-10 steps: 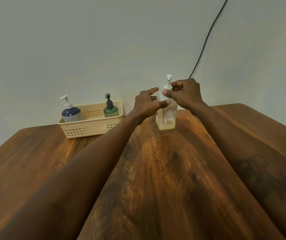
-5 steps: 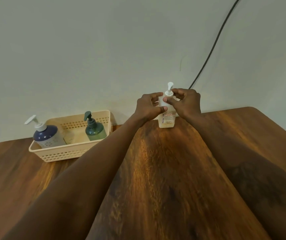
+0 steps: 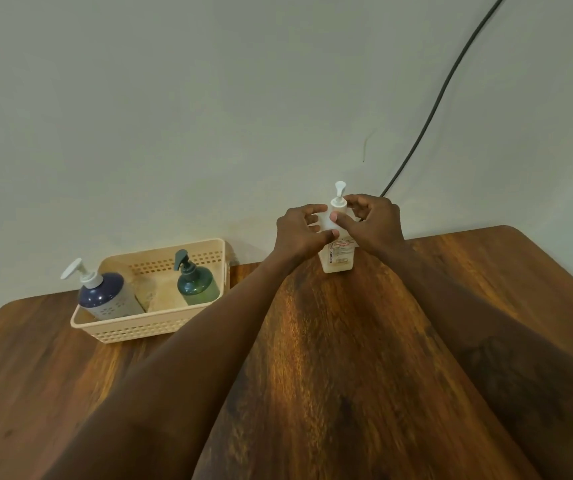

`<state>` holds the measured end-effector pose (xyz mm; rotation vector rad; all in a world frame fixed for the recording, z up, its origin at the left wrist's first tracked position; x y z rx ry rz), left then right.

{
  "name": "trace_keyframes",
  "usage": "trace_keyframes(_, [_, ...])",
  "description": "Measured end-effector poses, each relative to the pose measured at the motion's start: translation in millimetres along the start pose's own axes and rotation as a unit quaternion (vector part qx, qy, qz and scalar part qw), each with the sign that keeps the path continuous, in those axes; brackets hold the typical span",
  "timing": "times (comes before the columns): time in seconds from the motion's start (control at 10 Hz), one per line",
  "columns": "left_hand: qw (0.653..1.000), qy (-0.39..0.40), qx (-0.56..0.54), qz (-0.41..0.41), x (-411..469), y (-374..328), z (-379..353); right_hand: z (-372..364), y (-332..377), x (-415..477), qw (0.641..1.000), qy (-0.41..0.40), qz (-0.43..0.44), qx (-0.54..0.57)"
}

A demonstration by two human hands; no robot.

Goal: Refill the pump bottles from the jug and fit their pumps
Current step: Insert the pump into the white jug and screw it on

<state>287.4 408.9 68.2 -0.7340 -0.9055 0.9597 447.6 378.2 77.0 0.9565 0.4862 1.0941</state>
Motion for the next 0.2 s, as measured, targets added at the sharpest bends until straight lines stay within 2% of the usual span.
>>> trace_keyframes(0.2, [0.999,0.023,0.031,0.001,8.7,-13.1,12.2,6.0,9.1,2.4,0.999,0.034,-0.017,-0.01])
Point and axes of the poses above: each hand's wrist, its own x-axis towards the middle knuckle, its own z-axis out of the back of the hand, y = z × x, the point moved 1 cm from there along x, towards the middle knuckle, and after that the axes turned 14 degrees about -z, right-handed, at the moved point
